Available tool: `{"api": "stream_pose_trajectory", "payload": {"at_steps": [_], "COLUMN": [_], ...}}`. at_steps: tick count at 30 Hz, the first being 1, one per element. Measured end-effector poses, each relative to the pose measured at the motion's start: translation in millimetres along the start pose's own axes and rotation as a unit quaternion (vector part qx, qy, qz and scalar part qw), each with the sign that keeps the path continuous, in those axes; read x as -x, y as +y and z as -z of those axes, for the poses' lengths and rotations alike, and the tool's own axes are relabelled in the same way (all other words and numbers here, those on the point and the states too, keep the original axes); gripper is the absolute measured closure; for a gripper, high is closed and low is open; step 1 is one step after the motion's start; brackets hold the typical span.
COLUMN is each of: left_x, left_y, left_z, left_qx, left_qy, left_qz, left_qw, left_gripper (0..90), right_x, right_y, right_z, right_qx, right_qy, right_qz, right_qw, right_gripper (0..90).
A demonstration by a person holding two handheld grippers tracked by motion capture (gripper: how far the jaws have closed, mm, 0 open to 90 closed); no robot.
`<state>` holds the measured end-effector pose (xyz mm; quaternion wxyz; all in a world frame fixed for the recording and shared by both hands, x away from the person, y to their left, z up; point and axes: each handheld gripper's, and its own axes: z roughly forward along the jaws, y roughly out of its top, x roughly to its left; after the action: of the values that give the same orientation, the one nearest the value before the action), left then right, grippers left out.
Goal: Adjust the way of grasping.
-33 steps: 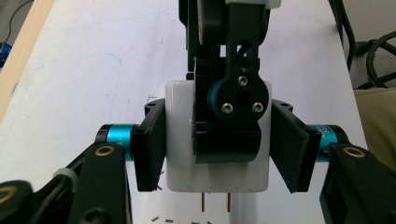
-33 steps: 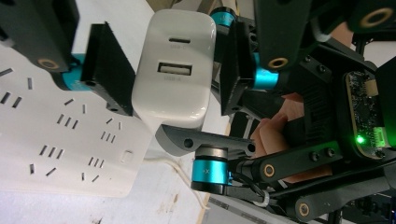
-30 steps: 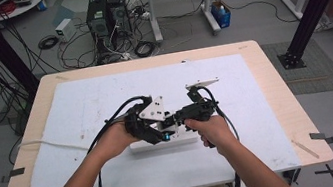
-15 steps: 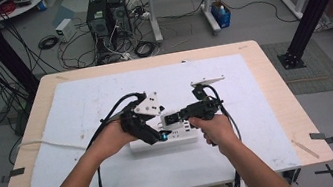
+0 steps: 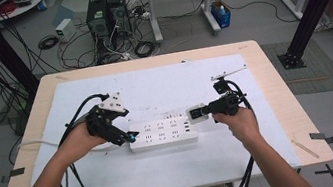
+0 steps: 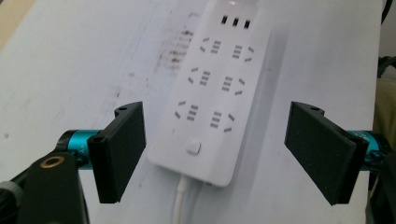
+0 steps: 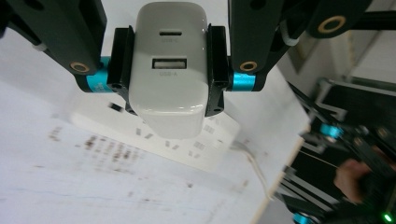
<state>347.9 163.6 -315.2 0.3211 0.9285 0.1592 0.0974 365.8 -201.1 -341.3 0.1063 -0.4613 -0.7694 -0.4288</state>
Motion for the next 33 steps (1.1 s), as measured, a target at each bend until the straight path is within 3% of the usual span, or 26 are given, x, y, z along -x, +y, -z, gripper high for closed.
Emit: {"api": "stream_pose_trajectory", "payload": {"at_steps": [1, 4, 5, 12, 18, 21, 25, 27, 30, 33], "left_x": [-2.0, -7.5, -9.3, -15.0, -18.5, -18.8, -17.6, -17.7, -17.7, -18.0], "left_y": [-4.0, -15.2, -18.5, -32.6, -38.4, -43.0, -49.6, -53.0, -56.2, -56.9], "left_z": [1.8, 4.8, 6.0, 19.3, 30.8, 35.0, 39.3, 41.0, 42.7, 44.8], "left_qx": [-0.003, -0.019, -0.027, -0.049, -0.063, -0.069, -0.071, -0.07, -0.075, -0.074], "left_qy": [0.002, 0.0, 0.001, 0.007, 0.011, 0.018, 0.022, 0.022, 0.022, 0.024], "left_qz": [0.006, 0.021, 0.026, 0.049, 0.062, 0.072, 0.081, 0.082, 0.083, 0.081], "left_qw": [1.0, 0.9996, 0.9993, 0.9976, 0.996, 0.9948, 0.9939, 0.9939, 0.9935, 0.9936], "left_gripper": [20.7, 20.7, 20.7, 20.7, 20.7, 20.7, 20.7, 20.7, 20.7, 20.7], "right_x": [0.0, 0.0, -0.4, -1.1, -2.6, -3.0, -2.9, -4.4, -6.0, -8.1], "right_y": [0.0, 1.2, 1.7, 3.3, 7.2, 8.8, 10.9, 12.7, 14.6, 15.7], "right_z": [0.0, 6.9, 11.0, 29.6, 46.6, 51.4, 53.9, 54.7, 54.3, 54.2], "right_qx": [0.0, -0.019, -0.035, -0.056, -0.084, -0.088, -0.093, -0.097, -0.105, -0.108], "right_qy": [0.0, -0.027, -0.056, -0.09, -0.131, -0.139, -0.142, -0.152, -0.156, -0.158], "right_qz": [0.0, 0.033, 0.049, 0.083, 0.127, 0.142, 0.149, 0.158, 0.166, 0.164], "right_qw": [1.0, 0.9989, 0.9966, 0.9909, 0.9796, 0.9761, 0.9743, 0.9707, 0.9681, 0.9677], "right_gripper": [62.1, 62.1, 62.1, 62.1, 62.1, 62.1, 62.1, 62.2, 62.1, 62.1]}}
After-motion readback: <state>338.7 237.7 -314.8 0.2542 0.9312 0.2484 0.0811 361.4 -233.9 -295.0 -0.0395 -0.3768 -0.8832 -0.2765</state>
